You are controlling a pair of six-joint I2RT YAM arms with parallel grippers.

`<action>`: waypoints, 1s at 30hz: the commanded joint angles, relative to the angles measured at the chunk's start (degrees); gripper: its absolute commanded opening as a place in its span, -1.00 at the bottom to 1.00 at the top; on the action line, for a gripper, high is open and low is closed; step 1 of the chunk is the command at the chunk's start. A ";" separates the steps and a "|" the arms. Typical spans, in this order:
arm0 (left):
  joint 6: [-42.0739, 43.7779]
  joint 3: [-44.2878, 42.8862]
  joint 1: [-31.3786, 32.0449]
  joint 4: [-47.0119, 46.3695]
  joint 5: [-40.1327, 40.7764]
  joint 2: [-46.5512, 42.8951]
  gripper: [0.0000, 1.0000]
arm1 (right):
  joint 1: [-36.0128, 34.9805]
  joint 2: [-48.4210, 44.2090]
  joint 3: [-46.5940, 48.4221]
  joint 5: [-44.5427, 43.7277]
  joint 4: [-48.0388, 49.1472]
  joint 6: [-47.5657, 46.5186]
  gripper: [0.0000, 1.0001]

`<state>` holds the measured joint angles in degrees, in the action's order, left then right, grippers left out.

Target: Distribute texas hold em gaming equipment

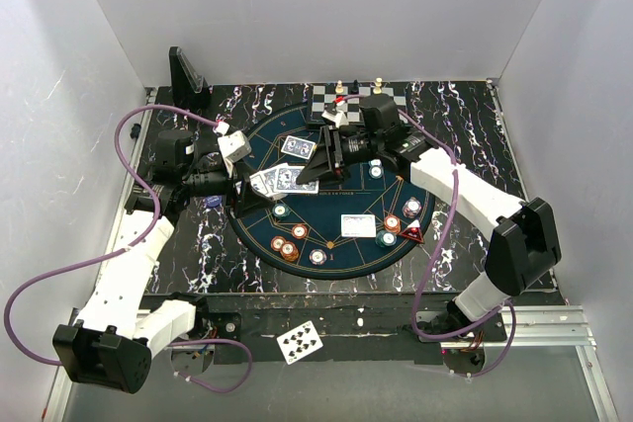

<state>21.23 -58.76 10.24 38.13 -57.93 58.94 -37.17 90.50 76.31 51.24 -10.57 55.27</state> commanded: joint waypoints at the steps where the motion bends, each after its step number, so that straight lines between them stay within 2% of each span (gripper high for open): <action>1: -0.67 -1.79 -0.22 -1.83 -1.83 -1.37 -1.00 | 0.43 -2.26 -0.38 1.40 -2.43 -1.38 -0.13; 7: -0.58 -1.53 -0.13 -1.92 -1.48 -1.54 -1.00 | 0.96 -3.83 -1.17 1.32 -4.29 -2.53 -0.14; 16: -0.58 -1.44 -0.13 -1.92 -1.31 -1.46 -1.00 | 2.62 -5.51 -0.64 2.19 -6.57 -2.97 -0.31; 27: -0.05 -1.35 -0.13 -1.22 -0.43 -1.81 -1.00 | 7.28 -7.35 0.06 6.50 -7.89 -2.71 -0.66; 30: 0.39 -1.44 -0.13 -0.78 0.01 -1.81 -1.00 | 9.39 -7.88 0.33 7.73 -7.28 -2.27 -0.81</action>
<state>20.91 -58.76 10.24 37.67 -57.58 58.74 -30.35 85.62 75.20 55.59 -18.37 52.95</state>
